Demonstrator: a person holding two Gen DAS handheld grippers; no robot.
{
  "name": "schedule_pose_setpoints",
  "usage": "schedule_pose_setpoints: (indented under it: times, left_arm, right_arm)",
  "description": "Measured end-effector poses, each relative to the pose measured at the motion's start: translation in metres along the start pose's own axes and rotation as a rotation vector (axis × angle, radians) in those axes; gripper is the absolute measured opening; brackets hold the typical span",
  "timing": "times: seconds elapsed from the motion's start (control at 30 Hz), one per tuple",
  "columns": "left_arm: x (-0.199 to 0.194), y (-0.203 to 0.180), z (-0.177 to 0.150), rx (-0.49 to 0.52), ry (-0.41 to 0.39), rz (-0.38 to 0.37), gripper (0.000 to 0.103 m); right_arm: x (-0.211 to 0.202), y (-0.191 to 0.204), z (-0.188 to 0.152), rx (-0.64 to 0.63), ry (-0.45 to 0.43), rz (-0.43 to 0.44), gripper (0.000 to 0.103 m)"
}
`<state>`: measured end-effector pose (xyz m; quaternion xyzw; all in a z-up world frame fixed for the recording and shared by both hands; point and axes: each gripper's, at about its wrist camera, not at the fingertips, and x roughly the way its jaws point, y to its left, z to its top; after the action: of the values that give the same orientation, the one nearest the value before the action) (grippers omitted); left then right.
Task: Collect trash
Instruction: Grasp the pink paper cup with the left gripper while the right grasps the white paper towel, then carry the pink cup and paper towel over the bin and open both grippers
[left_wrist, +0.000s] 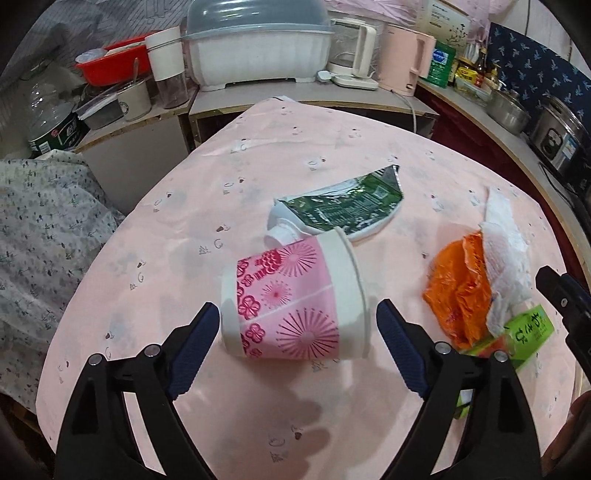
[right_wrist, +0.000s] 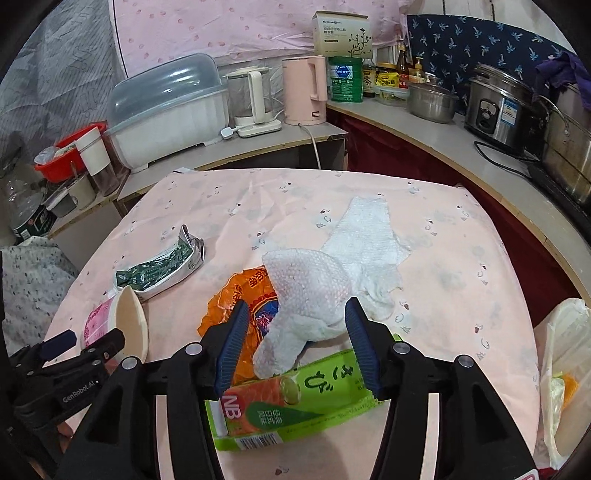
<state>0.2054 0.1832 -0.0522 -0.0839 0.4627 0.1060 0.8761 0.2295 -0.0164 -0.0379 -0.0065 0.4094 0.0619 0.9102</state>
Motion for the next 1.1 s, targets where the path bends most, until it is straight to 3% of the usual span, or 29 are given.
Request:
schedule_pose_setpoints:
  times: [0.3,0.37,0.43,0.53,0.77,1.1]
  left_arm:
    - [0.035,0.007,0.013,-0.037,0.064,0.002,0.089]
    - [0.038,0.007,0.013,-0.039,0.072,0.007,0.088]
    - [0.041,0.007,0.011,-0.035,0.078,0.005,0.085]
    - [0.04,0.005,0.011,-0.026,0.077,-0.005,0.084]
    - [0.016,0.0,0.014,-0.016,0.028,-0.027,0.084]
    - [-0.03,-0.029,0.014,0.038,-0.041,-0.074,0.084]
  right_arm:
    - [0.047,-0.007,0.005,0.028,0.068,0.008,0.052]
    - [0.052,-0.008,0.003,0.031,0.077,0.009,0.042]
    - [0.056,-0.01,-0.001,0.031,0.097,0.012,0.021]
    - [0.057,-0.014,-0.005,0.037,0.107,0.019,0.007]
    - [0.025,-0.022,0.002,0.058,0.028,0.039,0.004]
    - [-0.052,-0.047,0.025,0.109,-0.136,0.054,0.004]
